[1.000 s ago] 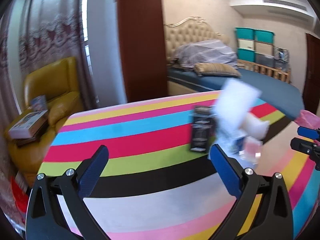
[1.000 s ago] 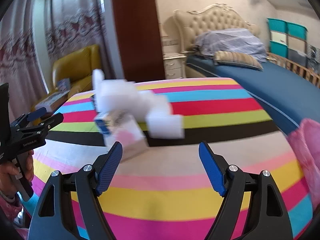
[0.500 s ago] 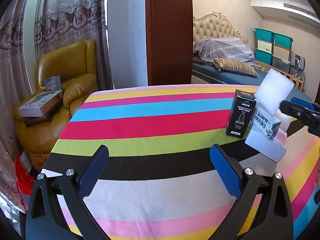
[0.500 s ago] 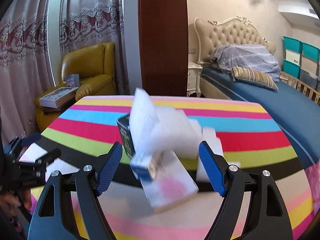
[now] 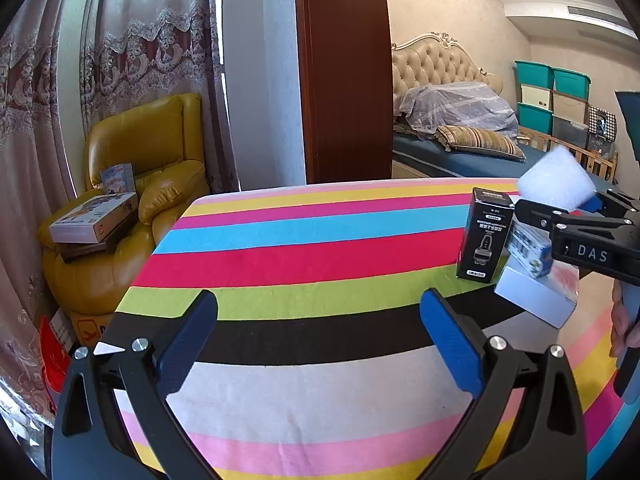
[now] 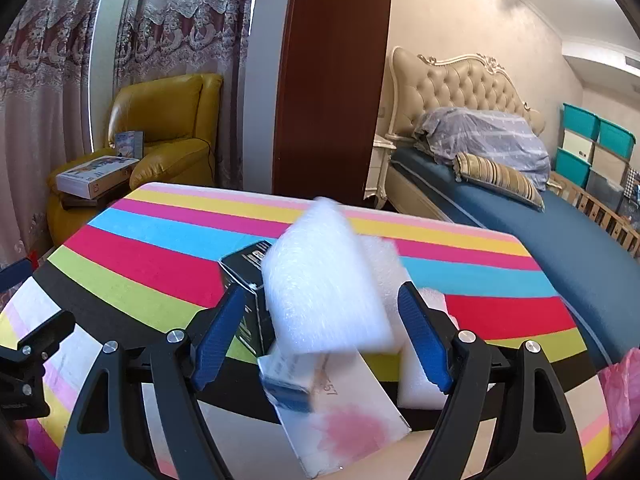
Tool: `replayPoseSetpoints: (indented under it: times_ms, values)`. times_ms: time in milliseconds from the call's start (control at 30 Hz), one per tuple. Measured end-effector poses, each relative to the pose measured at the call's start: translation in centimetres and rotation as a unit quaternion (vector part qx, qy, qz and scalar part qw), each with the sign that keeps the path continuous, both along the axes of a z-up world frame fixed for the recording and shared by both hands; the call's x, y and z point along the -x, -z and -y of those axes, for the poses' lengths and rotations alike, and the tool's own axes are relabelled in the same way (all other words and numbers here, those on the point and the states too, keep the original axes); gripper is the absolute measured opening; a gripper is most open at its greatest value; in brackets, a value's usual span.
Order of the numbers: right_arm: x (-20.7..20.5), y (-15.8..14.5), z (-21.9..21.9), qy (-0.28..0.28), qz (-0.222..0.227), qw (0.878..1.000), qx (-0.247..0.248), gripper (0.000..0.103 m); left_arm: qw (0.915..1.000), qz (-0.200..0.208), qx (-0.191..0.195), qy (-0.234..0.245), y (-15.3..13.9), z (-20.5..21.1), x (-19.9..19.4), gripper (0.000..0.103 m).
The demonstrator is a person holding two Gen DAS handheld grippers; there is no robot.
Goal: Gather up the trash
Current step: 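Grasp the white foam block with the right gripper, then grasp the white-and-blue medicine box with the left gripper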
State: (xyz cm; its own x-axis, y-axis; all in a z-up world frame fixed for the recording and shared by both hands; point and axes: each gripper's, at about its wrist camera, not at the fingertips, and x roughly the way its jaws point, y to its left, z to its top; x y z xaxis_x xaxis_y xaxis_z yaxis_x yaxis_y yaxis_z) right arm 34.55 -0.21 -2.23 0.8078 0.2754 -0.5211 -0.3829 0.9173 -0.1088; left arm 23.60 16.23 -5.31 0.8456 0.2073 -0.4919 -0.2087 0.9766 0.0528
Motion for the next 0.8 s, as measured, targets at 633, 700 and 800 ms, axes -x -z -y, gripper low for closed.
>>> replayPoseSetpoints:
  times_ms: [633,700,800]
  values:
    - [4.9,-1.1,8.6,0.034,0.003,0.997,-0.071,0.05,0.9977,-0.027,0.046,0.041,0.6,2.5,-1.4,0.098]
    - [5.6,-1.1,9.8,0.043,0.005,0.996,-0.075,0.05,0.9968,-0.031,0.047,0.057,0.5,3.8,-2.0,0.098]
    - [6.4,-0.6,11.4,0.058,0.003,0.995,-0.077,0.05,0.9944,-0.028,0.053,0.087,0.2,6.3,-3.0,0.098]
